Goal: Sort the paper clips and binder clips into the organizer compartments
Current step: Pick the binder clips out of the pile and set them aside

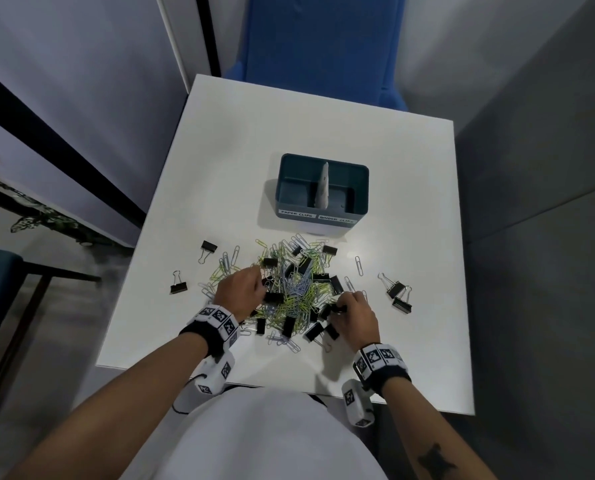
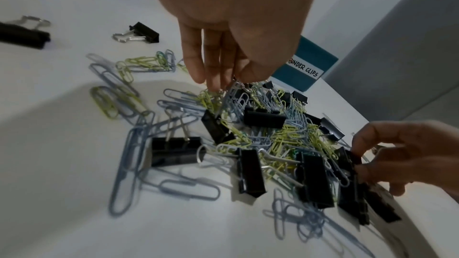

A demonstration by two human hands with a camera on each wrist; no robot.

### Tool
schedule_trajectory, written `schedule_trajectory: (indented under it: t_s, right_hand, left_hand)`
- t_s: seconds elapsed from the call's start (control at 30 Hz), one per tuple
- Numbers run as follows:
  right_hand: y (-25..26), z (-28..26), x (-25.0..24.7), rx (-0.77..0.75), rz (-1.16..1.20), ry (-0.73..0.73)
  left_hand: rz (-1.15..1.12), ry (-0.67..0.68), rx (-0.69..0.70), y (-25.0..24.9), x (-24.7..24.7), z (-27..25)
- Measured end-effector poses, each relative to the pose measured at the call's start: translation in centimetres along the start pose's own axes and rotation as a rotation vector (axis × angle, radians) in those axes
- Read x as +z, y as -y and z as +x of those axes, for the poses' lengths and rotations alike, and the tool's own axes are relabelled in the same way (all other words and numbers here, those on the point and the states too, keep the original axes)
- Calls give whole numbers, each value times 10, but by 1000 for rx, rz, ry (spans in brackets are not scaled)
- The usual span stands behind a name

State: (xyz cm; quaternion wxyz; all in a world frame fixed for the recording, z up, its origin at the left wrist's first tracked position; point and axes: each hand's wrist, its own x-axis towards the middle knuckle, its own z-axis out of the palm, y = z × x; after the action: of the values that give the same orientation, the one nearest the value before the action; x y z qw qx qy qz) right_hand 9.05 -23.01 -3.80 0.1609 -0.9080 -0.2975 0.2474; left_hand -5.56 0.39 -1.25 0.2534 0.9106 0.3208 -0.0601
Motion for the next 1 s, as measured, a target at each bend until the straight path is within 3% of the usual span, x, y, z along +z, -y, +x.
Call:
schedule_trajectory:
  t_s: [0.3,0.53,0.83,1.0]
  right_hand:
    - [6,4,0,30,-7,-5]
    - [9,8,-8,36,-8,4]
    - [-8,11,-49,59,285,-71]
    - [-51,22,-85,110,250,-172]
  left_hand:
    - [55,-32,-16,2,-8,9]
    - [291,185,274,-12,1,48]
    - [153,68,231,-22,-1,49]
    - [30,-41,194,-20,-18,38]
